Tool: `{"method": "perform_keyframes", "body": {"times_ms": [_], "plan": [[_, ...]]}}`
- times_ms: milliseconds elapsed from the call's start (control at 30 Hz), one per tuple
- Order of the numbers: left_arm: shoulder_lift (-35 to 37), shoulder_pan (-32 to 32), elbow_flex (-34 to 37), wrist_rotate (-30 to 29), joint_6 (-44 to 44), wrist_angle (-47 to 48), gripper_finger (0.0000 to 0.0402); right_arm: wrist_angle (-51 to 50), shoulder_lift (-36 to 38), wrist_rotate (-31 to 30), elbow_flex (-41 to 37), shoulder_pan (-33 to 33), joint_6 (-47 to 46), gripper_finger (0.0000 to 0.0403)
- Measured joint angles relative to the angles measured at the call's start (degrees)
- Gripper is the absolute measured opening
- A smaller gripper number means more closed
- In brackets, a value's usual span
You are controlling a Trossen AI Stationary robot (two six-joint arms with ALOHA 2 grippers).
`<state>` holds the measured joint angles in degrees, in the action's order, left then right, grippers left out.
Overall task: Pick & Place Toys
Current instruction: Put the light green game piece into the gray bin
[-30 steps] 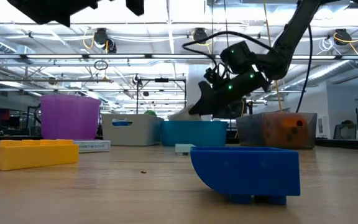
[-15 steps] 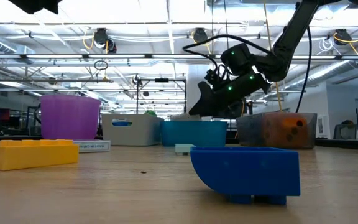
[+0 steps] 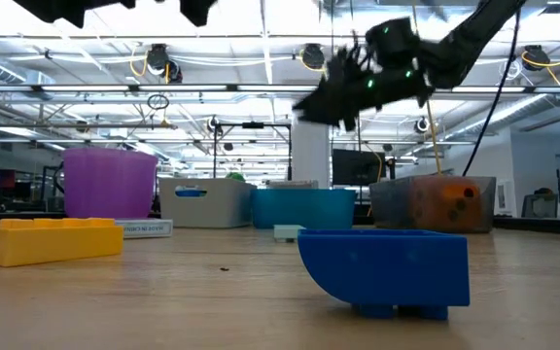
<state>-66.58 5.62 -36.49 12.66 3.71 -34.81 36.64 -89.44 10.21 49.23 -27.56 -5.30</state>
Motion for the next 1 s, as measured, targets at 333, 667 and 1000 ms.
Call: {"method": "perform_keyframes", "body": {"times_ms": [333,667,1000], "plan": [[-0.03,4.16,0.00,-24.94,4.95,11.87,0.0356,-8.66,6.79,7.81,0.00,15.32,7.83,0.0191],[-0.08,12.37,0.00,-35.25,-10.77,33.21,0.0356,-16.85,3.19,-2.91,-0.01,35.16,10.90,0.0185],[-4.90,21.87,0.00,-40.17,-17.83,32.56,0.0356,-5.16,-5.38,-17.29,-2.49,45.80,14.93,0.0181]]}}
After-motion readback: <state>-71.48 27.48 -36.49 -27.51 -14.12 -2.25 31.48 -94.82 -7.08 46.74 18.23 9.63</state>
